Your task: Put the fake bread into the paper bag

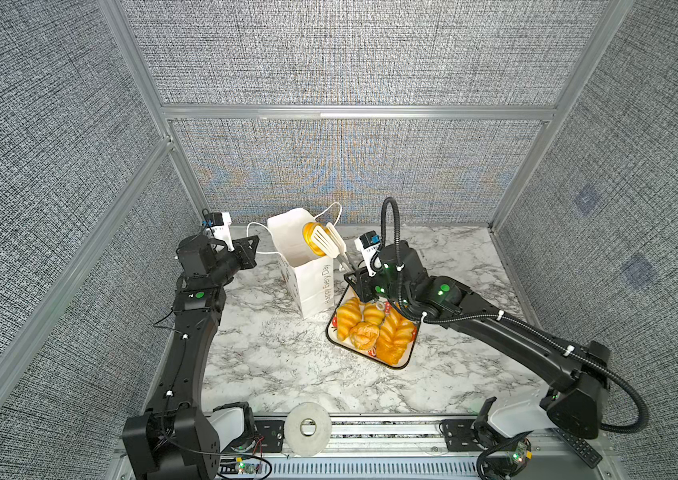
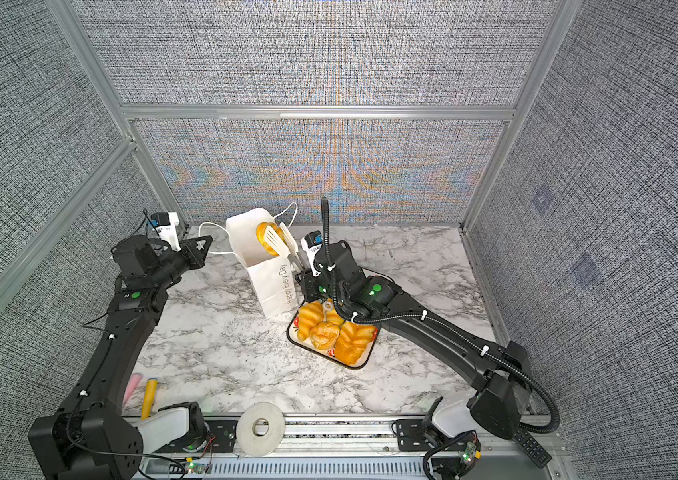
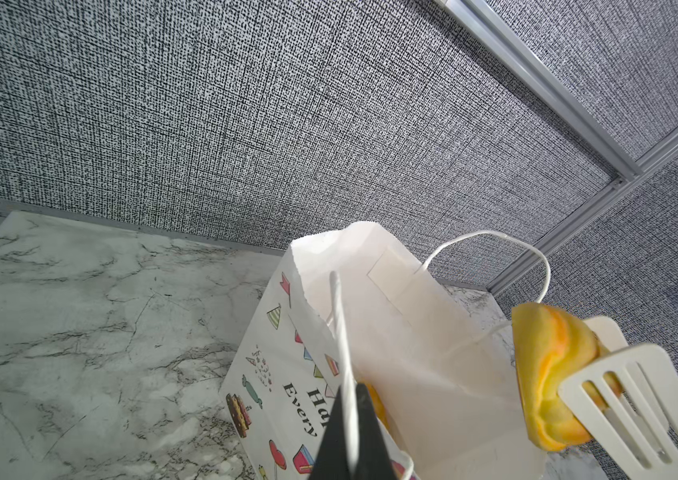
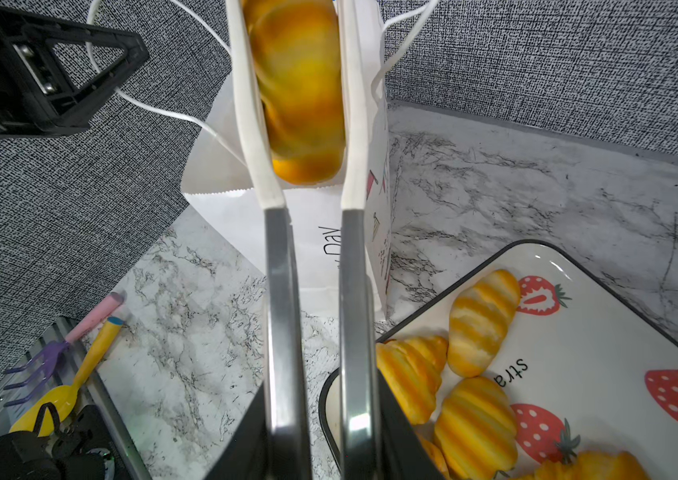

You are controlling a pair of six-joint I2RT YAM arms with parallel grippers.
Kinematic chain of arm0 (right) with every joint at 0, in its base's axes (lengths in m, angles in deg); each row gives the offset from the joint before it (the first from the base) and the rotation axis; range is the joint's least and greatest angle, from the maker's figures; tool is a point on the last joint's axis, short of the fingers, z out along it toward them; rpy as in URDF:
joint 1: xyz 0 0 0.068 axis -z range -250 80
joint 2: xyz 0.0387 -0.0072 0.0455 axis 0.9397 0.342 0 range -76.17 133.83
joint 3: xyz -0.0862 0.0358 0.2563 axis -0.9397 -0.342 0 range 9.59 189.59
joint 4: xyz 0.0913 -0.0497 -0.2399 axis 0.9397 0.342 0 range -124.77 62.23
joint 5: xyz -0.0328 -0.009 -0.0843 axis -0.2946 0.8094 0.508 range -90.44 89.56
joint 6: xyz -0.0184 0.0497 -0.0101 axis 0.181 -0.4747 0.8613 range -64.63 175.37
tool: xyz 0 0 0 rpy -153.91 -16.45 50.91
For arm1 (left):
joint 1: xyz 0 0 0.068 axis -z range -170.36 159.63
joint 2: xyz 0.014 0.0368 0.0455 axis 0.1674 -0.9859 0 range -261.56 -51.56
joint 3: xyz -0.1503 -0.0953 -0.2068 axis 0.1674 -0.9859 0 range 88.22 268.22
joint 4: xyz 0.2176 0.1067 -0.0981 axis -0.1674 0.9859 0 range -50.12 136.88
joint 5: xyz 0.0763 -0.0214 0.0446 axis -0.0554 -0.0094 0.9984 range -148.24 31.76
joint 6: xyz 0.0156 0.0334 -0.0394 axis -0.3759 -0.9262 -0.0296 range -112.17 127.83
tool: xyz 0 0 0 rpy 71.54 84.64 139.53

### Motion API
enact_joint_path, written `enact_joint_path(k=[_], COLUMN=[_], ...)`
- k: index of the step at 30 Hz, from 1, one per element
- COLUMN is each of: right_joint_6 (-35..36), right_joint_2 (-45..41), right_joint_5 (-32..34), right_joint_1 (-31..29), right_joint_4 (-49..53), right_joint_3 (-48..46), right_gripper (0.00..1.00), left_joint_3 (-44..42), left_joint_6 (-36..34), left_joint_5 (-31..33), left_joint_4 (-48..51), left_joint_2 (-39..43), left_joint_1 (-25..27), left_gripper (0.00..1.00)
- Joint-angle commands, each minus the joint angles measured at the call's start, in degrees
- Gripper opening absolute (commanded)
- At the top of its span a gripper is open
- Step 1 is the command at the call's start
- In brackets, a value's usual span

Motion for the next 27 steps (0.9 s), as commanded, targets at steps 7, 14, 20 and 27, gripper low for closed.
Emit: enact_joint_path(k=[7,14,20,27], right_joint_6=[0.44,0.5,0.34,0.29], right_joint_2=[1.31,1.11,1.44,1.74], right_joint_5=[0.47,1.16,1.76,2.03], right_joint_1=[-0.28,-0.53,-0.54,-0.62], right_joint_4=[-1.65,-0.98,-0.06,0.35], right_joint_3=[1.1,0.73,0.79,0.99], right_gripper=[0.31,0.36,0.41,0.44], left_joint_3=[0.12,0.1,0.1,0.1], left_joint_6=[-0.15,-0.06,0.03,0.11], left_joint_5=[-0.53,-0.73,-0.8,-0.88], left_joint_4=[-0.39,-0.55,-0.57,-0.63], left_joint_2=[-0.1,-0.1,-0.31,-0.42], left_joint_1=[-0.15,-0.13,-0.15,-0.15], left_gripper=[0.0,0.0,0.0,0.0])
